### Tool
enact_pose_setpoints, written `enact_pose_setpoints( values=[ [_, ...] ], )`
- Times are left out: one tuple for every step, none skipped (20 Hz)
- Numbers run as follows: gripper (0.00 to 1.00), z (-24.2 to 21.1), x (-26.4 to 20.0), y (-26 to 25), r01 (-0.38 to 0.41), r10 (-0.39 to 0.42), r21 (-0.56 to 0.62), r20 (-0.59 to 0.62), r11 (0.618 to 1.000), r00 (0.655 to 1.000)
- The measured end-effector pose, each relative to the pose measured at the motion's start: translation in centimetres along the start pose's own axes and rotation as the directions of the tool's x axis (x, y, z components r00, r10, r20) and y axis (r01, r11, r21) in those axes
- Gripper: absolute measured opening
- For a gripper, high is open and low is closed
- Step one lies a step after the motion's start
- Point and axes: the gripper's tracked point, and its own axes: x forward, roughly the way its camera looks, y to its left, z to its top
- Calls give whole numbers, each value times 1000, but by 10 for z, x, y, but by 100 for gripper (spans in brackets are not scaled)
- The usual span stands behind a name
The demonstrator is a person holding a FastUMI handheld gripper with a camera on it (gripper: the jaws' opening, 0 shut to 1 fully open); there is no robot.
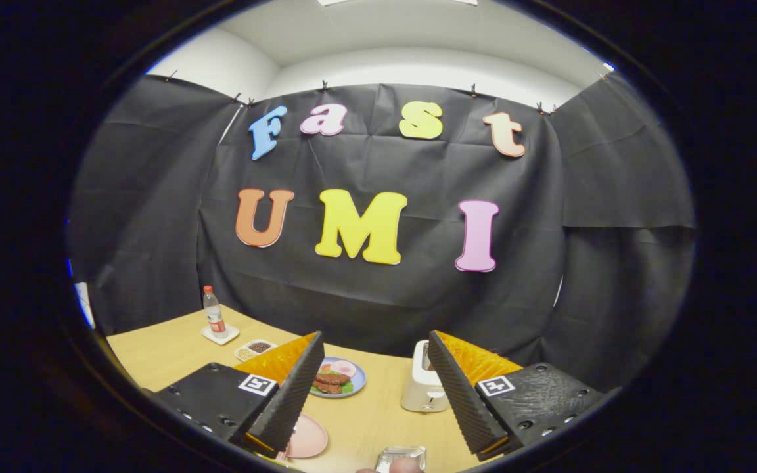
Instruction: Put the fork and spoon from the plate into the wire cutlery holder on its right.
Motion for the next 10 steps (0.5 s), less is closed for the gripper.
enact_pose_setpoints(
  values=[
    [95,0,-1,1,-4,4,-7,-1,1000,1000],
    [95,0,-1,1,-5,5,-11,-3,1000,1000],
    [95,-2,-2,3,-13,13,-8,-6,1000,1000],
    [95,-3,-2,6,-19,19,-6,-11,1000,1000],
    [95,-7,-3,6,-21,21,-8,-20,1000,1000],
    [95,-9,-4,7,-24,24,-7,-25,1000,999],
    [95,-11,-6,9,-30,29,-7,-27,1000,999],
    [95,-12,-8,12,-37,37,-9,-31,999,999],
    [95,-16,-9,14,-43,43,-12,-34,999,999],
    [95,-18,-10,15,-51,50,-12,-39,999,998]
  ],
)
